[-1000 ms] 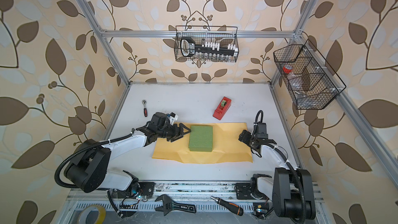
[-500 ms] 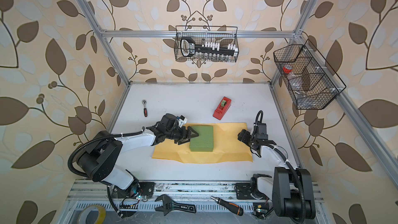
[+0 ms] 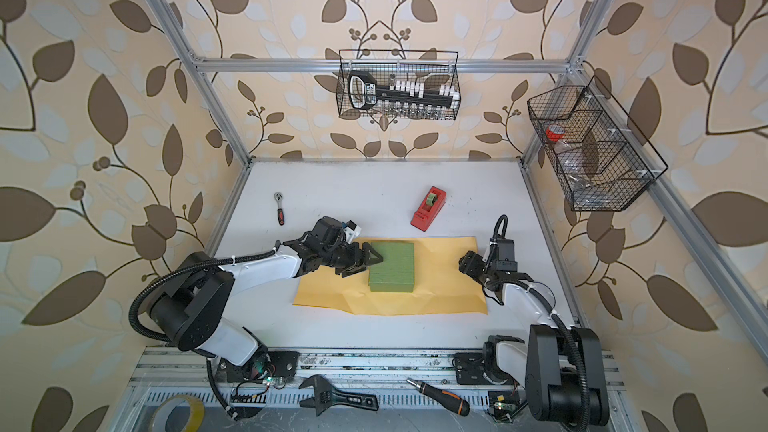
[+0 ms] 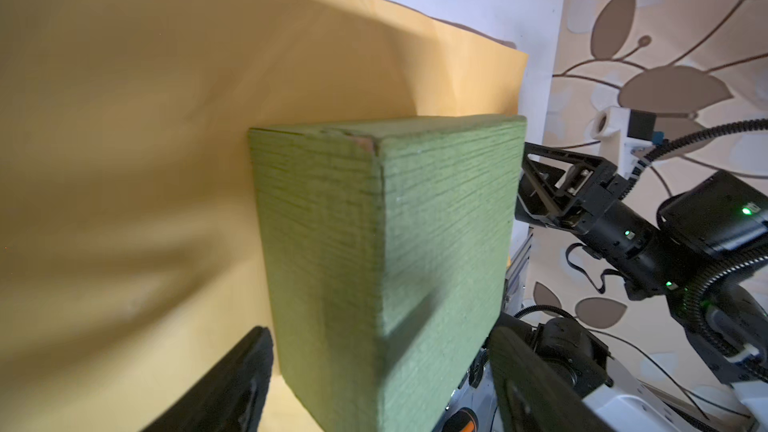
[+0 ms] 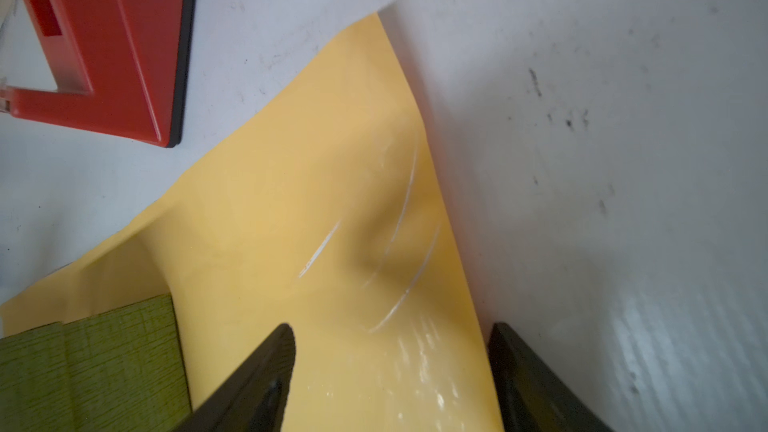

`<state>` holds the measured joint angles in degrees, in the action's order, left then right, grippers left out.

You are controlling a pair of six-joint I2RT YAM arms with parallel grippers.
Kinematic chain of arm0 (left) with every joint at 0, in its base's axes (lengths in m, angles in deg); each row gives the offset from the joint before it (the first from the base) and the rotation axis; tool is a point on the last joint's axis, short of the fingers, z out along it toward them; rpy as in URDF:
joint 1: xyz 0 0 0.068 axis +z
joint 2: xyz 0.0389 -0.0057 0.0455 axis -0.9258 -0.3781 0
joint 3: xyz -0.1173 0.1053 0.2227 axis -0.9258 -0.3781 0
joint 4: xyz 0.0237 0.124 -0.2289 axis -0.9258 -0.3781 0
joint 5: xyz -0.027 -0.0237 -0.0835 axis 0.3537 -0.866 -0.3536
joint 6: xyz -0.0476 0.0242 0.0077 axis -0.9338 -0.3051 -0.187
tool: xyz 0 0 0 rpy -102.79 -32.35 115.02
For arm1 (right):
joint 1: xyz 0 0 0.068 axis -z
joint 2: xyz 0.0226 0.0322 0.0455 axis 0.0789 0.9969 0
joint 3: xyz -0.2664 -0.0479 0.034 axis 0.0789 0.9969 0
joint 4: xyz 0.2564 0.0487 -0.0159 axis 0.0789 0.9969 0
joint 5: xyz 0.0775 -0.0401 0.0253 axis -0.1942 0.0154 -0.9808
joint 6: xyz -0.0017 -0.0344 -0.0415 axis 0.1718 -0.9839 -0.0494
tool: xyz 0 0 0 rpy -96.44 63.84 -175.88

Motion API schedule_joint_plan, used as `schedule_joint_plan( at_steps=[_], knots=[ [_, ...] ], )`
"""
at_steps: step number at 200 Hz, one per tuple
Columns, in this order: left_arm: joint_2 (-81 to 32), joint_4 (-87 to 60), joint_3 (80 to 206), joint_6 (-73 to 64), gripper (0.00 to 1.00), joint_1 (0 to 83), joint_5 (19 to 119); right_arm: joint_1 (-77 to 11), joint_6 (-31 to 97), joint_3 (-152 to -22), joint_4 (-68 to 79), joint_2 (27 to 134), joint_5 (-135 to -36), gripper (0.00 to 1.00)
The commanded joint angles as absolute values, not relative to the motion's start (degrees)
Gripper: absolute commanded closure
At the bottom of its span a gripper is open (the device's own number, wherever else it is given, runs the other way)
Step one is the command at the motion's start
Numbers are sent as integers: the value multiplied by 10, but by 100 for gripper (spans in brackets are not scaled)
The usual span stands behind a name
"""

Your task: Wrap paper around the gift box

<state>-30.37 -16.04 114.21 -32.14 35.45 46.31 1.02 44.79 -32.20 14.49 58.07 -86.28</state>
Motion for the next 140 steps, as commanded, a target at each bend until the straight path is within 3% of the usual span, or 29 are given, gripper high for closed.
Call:
schedule_joint_plan(
  at_steps=[1, 19, 50, 117, 140],
  knots=[
    [-257, -209, 1167, -282, 16, 352, 511, 11, 452, -302, 180, 568, -868, 29],
    [-233, -219, 1167, -276, 16, 352, 523, 11, 453, -296, 174, 554, -867, 35],
    [-219, -230, 1168, -270, 15, 352, 523, 11, 456, -287, 172, 536, -850, 55],
    [-189, -248, 1177, -272, 15, 352, 504, 11, 440, -304, 195, 496, -861, 89],
    [-172, -252, 1180, -275, 15, 351, 496, 3, 431, -323, 218, 490, -876, 94]
  ],
)
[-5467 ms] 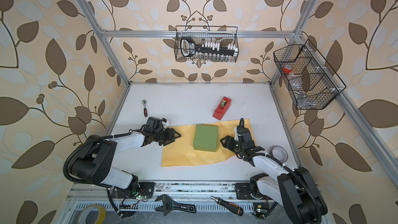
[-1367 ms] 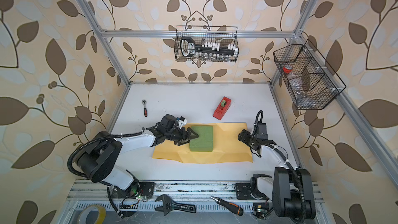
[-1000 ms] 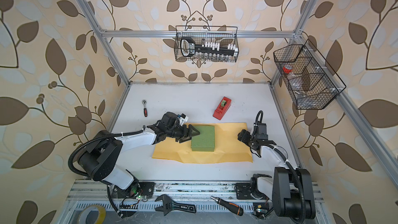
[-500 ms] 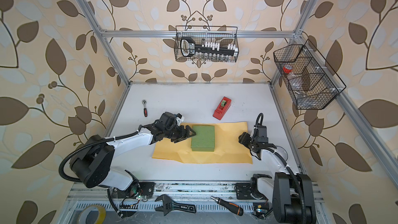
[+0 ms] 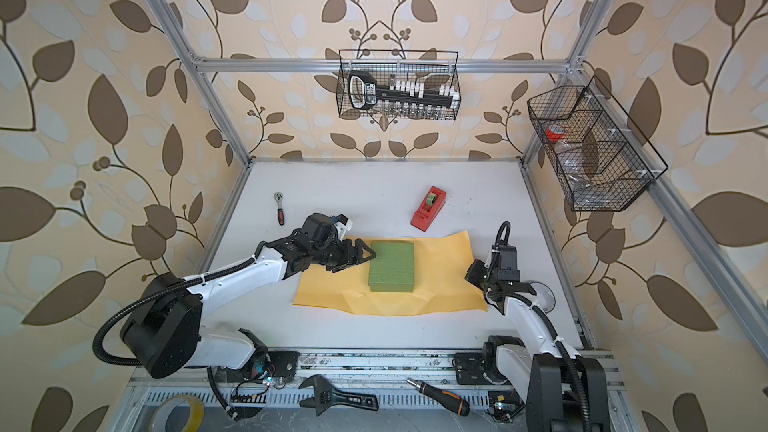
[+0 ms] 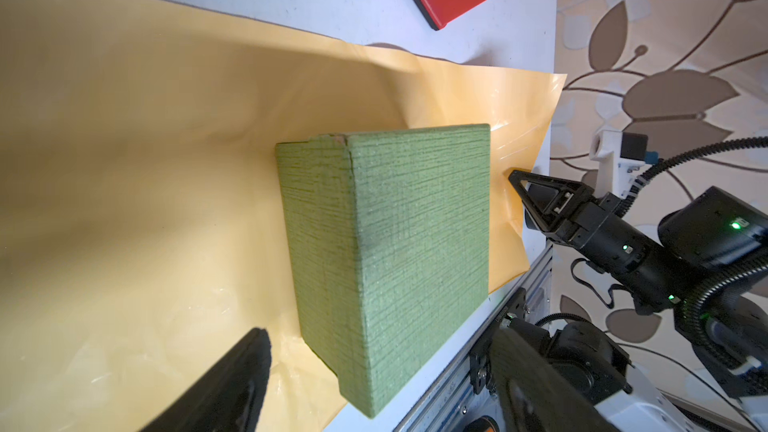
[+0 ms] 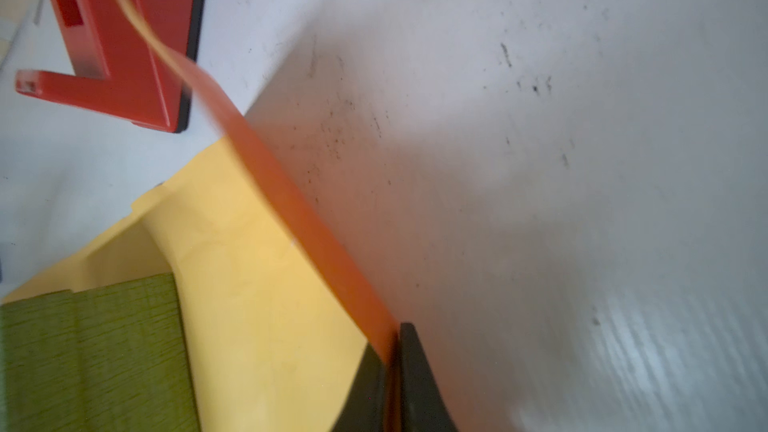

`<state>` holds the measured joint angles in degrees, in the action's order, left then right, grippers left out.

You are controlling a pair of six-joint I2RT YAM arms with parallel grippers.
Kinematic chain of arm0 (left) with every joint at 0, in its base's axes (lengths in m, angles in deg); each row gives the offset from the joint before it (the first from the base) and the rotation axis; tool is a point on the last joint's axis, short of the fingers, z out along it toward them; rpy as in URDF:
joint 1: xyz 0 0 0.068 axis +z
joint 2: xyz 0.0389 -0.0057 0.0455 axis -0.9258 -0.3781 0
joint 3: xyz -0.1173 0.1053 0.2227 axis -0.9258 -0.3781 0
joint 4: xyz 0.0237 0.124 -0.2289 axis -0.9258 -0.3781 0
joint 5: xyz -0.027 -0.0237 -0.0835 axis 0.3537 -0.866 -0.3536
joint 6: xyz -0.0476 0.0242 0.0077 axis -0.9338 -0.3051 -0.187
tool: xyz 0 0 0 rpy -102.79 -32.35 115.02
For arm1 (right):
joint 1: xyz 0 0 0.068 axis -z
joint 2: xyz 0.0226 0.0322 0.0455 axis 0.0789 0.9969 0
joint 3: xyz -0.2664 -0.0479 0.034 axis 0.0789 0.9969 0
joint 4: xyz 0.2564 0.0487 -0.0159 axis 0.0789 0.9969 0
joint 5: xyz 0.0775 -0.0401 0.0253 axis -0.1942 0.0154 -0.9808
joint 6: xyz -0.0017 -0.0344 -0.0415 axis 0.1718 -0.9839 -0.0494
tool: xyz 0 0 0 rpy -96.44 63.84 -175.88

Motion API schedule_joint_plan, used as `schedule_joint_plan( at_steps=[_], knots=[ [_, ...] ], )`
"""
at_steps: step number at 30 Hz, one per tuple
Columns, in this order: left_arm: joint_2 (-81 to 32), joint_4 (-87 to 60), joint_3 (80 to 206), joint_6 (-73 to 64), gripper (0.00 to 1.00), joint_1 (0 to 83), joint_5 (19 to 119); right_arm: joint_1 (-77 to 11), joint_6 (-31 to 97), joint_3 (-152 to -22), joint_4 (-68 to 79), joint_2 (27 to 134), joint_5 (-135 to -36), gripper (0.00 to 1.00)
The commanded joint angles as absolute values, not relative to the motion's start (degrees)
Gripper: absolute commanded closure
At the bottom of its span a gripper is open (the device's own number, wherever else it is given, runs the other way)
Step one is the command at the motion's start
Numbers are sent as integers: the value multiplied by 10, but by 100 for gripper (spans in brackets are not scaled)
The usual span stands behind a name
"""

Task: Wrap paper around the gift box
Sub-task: 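Fold the held paper edge over the green box top toward the left gripper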

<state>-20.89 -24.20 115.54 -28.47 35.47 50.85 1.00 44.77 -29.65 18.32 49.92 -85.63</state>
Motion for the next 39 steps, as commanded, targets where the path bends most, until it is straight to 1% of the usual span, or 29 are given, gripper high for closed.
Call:
schedule_joint_plan(
  at_steps=[1, 8, 10, 16, 20, 24, 27, 30, 34, 39],
  knots=[
    [-172, -252, 1180, -275, 15, 351, 496, 3, 431, -323, 218, 490, -876, 94],
    [-158, -246, 1194, -290, 15, 339, 477, -47, 434, -362, 255, 482, -881, 95],
    [-159, -246, 1216, -301, 16, 315, 484, -101, 449, -400, 280, 475, -869, 95],
    [-202, -232, 1267, -326, 17, 267, 490, -173, 469, -447, 308, 475, -837, 95],
    [-239, -219, 1302, -339, 19, 232, 499, -197, 483, -461, 313, 477, -830, 95],
    [-307, -182, 1335, -367, 23, 218, 479, -219, 505, -462, 305, 469, -827, 95],
    [-345, -149, 1351, -412, 27, 217, 469, -241, 532, -453, 287, 463, -831, 95],
    [-378, -145, 1376, -422, 29, 216, 471, -266, 554, -442, 265, 464, -823, 95],
    [-405, -132, 1387, -439, 32, 216, 479, -293, 574, -434, 243, 472, -818, 95],
    [-421, -116, 1383, -456, 34, 216, 490, -312, 591, -424, 226, 475, -810, 95]
  ],
)
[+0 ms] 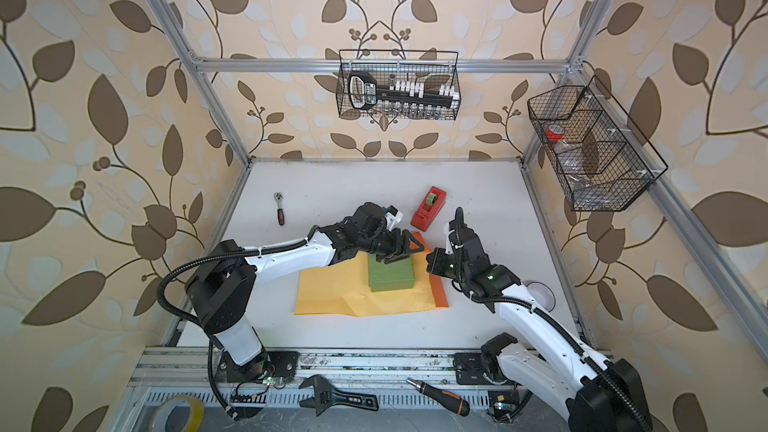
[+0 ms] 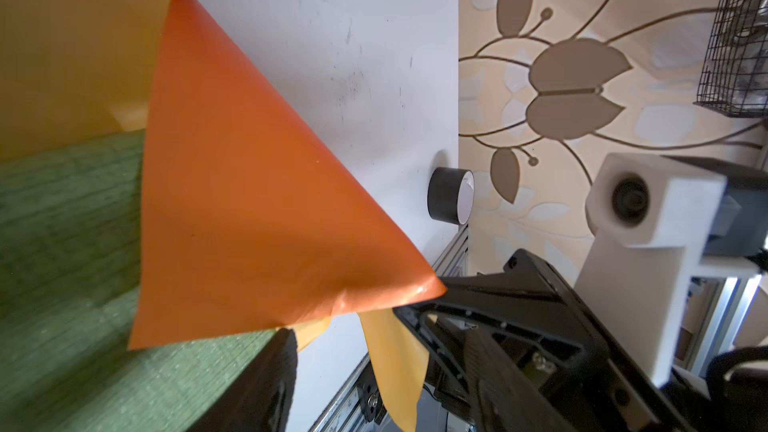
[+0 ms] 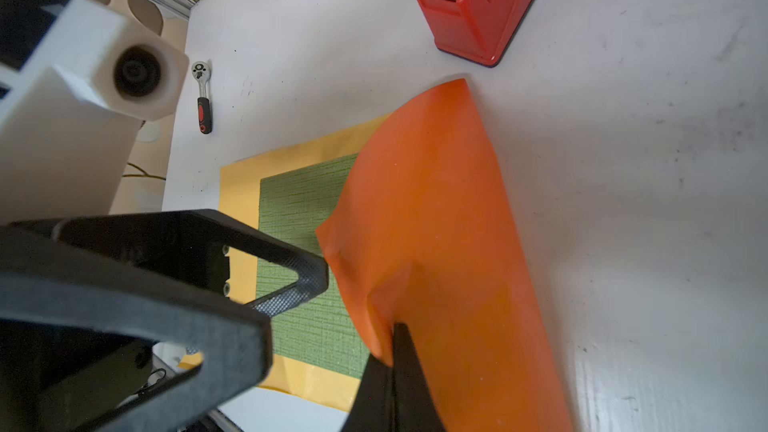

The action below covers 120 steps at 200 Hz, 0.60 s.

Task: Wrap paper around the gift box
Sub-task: 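Fold the held paper edge over the green box top toward the left gripper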

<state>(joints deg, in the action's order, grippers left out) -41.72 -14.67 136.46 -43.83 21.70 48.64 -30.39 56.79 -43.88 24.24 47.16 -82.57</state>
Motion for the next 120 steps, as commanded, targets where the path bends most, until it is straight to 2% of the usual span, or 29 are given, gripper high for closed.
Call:
schedule_joint_plan(
  at_steps=[1, 52, 120],
  knots=[
    [-421, -118, 1382, -457, 34, 216, 490, -314, 592, -423, 224, 475, -809, 95],
    [-366, -94, 1308, -481, 24, 212, 531, -314, 593, -427, 222, 477, -800, 94],
    [-390, -63, 1319, -505, 20, 203, 542, -316, 601, -425, 213, 481, -806, 93]
  ],
)
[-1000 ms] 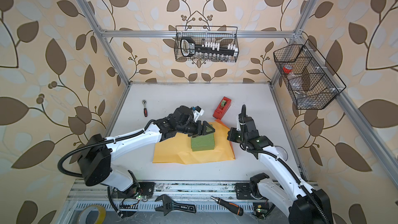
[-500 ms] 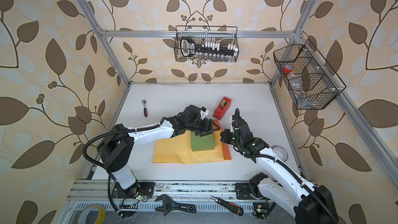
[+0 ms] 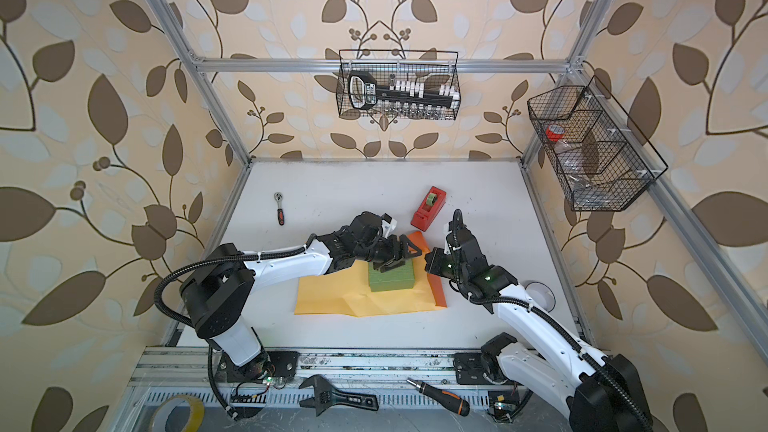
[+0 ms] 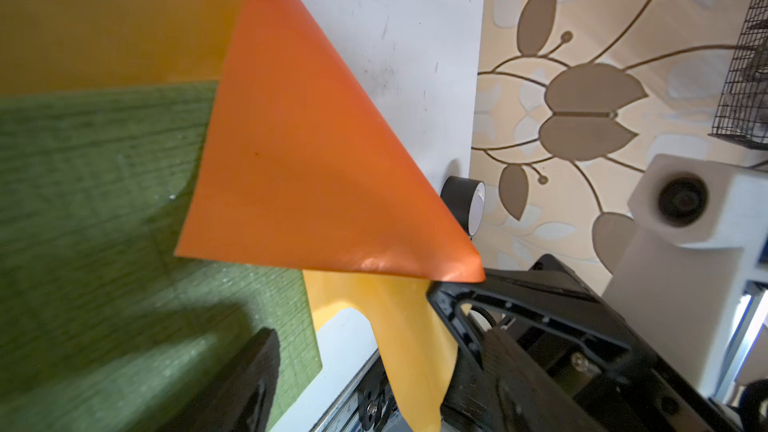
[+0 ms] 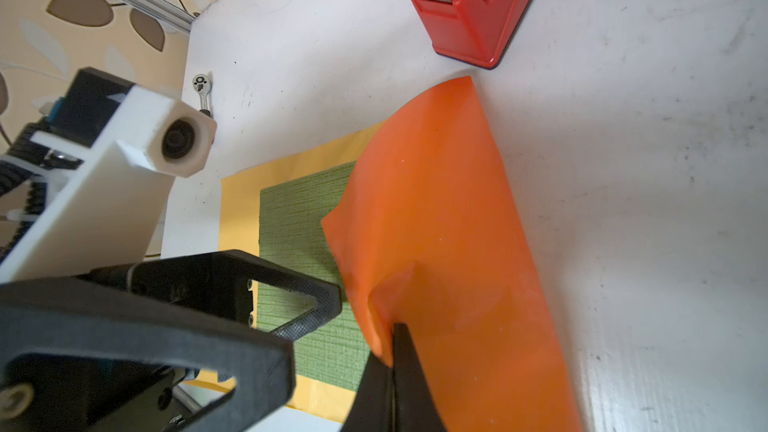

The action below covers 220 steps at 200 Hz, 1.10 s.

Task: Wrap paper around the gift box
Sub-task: 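Fold the held paper edge over the green box top toward the left gripper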

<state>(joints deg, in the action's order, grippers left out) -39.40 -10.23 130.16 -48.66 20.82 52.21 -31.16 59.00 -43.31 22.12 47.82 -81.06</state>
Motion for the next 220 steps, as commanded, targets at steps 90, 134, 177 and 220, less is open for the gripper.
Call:
schedule_joint_plan(
  at_steps=[90, 134, 177, 220],
  knots=[
    [-420, -42, 1343, -533, 20, 203, 572, -341, 623, -407, 187, 484, -804, 91],
    [-424, -29, 1342, -535, 21, 203, 577, -344, 623, -404, 187, 484, -802, 89],
    [-431, -6, 1346, -534, 21, 204, 567, -344, 619, -399, 179, 491, -808, 85],
    [-437, -7, 1351, -532, 21, 204, 569, -344, 618, -389, 163, 496, -815, 80]
  ],
)
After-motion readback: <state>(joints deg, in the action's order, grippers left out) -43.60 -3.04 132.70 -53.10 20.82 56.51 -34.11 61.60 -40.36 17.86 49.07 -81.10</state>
